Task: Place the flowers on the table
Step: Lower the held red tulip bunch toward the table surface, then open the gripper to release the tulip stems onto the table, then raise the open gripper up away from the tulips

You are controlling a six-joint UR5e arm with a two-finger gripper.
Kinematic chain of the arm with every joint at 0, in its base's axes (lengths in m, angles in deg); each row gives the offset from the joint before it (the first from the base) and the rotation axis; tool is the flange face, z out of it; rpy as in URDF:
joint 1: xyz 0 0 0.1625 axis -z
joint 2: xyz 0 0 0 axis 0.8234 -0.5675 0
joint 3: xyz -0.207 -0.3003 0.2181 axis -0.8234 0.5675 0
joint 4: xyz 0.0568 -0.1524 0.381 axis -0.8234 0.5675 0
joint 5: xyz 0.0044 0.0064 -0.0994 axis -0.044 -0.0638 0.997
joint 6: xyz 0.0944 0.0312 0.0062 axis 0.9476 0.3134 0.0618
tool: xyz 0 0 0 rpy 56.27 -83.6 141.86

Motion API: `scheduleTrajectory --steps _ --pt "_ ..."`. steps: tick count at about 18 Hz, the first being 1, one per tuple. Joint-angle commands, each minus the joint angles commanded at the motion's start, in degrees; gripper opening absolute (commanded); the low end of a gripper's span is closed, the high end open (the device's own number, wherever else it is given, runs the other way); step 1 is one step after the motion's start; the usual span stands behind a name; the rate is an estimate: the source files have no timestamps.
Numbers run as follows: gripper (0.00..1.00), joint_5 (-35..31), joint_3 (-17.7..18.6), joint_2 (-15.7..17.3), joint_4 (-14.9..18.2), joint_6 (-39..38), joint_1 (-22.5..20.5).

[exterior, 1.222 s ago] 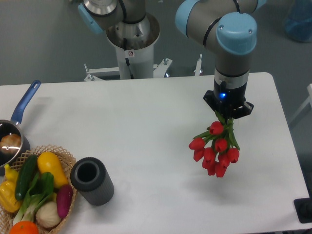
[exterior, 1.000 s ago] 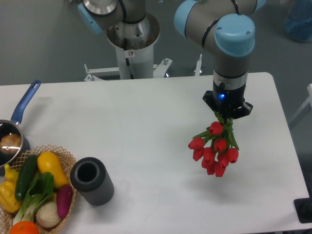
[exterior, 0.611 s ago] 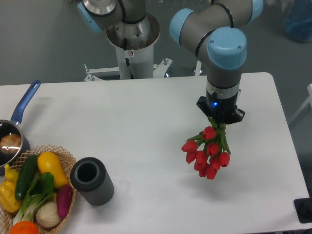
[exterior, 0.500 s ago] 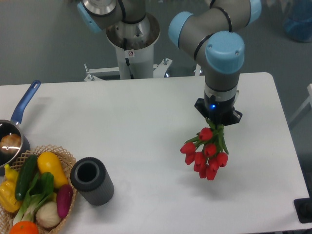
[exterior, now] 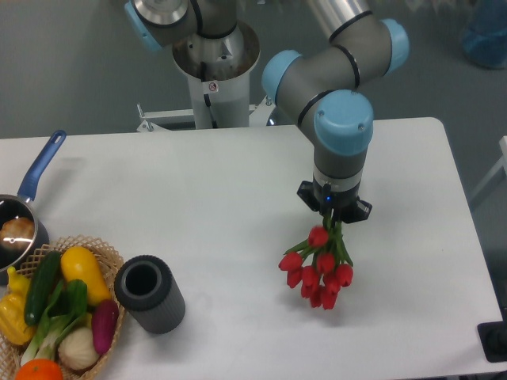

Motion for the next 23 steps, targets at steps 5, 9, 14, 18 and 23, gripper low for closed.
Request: scheduleTrajectory --steps 5,9,14,18,23 --pt "0.67 0.2 0.0 0.4 -0.3 0.4 -0.2" --pt "1.00 0.0 0.1 0.4 -5.3 0.2 -0.4" --pt "1.00 0.0 1.0 0.1 -10.2 -0.2 -2.5" --pt "1.00 0.5 1.1 0.2 -11.7 0.4 -4.6" --pt "1.00 0.6 0.1 -1.1 -12.3 4.8 -8.0"
